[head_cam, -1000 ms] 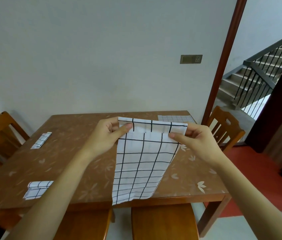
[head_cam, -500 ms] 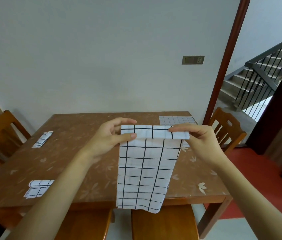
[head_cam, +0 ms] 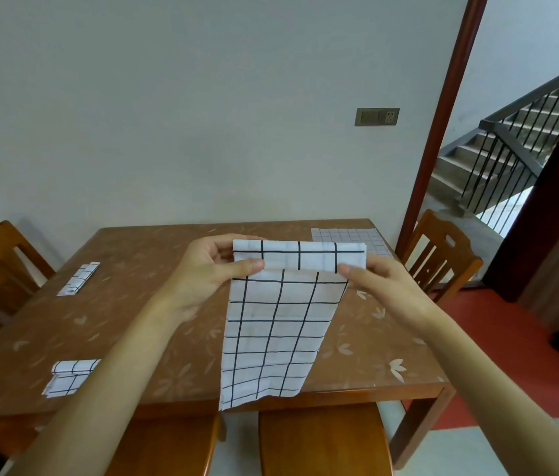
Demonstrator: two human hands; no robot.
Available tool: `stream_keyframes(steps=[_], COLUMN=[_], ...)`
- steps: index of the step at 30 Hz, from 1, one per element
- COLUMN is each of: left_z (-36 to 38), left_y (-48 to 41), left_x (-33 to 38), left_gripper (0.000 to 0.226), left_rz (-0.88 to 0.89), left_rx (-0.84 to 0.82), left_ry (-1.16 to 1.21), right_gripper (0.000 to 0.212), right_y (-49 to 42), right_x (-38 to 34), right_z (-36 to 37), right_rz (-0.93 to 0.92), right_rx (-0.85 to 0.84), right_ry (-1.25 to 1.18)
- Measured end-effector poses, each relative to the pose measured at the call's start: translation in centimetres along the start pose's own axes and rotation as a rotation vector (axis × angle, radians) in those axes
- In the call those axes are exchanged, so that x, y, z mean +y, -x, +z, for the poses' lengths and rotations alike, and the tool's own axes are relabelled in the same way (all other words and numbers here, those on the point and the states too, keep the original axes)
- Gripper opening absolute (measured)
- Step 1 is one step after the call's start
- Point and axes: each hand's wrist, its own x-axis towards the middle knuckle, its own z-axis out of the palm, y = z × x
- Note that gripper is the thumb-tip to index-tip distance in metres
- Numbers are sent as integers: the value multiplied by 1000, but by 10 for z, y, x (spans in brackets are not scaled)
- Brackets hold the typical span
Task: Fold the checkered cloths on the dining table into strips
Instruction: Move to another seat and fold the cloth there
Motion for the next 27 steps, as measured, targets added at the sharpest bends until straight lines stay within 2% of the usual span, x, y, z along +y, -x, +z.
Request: stream_keyframes(steps=[7, 9, 13, 15, 18, 22, 27], left_z=[-4, -3, 0, 1, -1, -4, 3], left_y=[1, 2, 4, 3, 2, 3, 4], left_x=[0, -2, -3, -2, -1, 1, 2], left_gripper=[26, 33, 54, 53, 31, 40, 38], left_rz=[-117, -208, -304, -310, -245, -218, -268], left_rx=[-32, -49, -94, -81, -32, -60, -44], left_ry=[-122, -165, -61, -38, -130, -23, 82], right_gripper=[20, 19, 21, 23, 26, 29, 37], right_y=[-1, -2, -3, -3, -5, -7, -9], right_x=[-1, -3, -4, -4, -1, 4, 2], right_z=[3, 4, 3, 2, -1, -5, -1], right_rz=[-139, -174, -198, -217, -255, -278, -312], right_rx=[104, 167, 204, 200, 182, 151, 168], right_ry=[-98, -111, -140, -122, -31, 3, 53])
